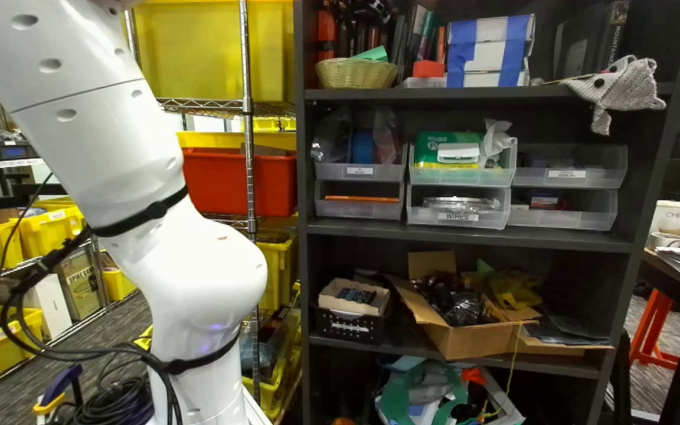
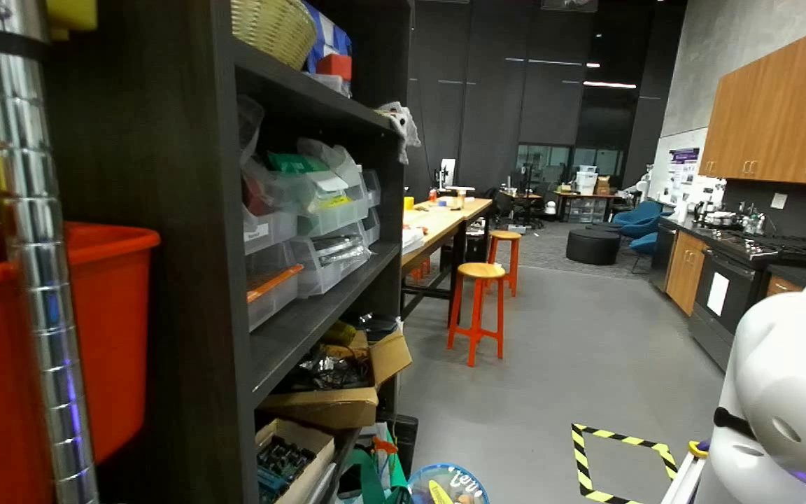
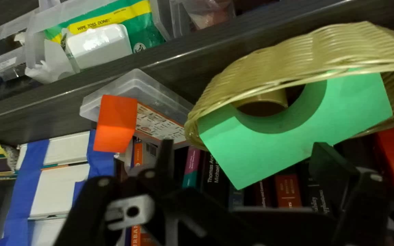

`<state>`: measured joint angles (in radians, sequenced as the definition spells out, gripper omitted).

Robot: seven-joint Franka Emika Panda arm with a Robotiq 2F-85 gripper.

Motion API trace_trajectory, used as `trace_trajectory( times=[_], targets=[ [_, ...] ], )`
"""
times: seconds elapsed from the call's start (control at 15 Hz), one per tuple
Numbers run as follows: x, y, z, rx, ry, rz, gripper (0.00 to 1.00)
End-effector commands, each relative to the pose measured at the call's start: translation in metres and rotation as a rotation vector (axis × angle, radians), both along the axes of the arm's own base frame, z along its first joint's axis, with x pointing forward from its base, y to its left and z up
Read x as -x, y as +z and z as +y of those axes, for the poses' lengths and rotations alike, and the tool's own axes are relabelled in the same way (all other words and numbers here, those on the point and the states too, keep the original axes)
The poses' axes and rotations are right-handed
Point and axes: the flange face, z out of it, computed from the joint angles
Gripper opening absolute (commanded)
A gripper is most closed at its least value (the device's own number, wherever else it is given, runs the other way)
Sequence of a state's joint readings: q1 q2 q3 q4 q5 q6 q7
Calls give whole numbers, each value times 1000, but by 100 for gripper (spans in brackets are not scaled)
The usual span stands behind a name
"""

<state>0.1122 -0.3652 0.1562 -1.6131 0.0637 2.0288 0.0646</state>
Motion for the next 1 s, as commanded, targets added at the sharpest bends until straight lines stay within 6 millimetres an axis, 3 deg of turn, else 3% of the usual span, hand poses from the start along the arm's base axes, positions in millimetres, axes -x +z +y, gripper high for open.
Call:
trace_trajectory(
  times=[0.0,0.2,0.27,0.67,0.93],
  targets=[
    [2,-12,-5,134,89,-9,100],
    [5,-24,-4,281,155,-38,100],
    [-7,-19,-3,206,117,-12,100],
    [-10,-23,-2,208,118,1,100],
    [-18,-26,7,259,213,-47,100]
  ],
)
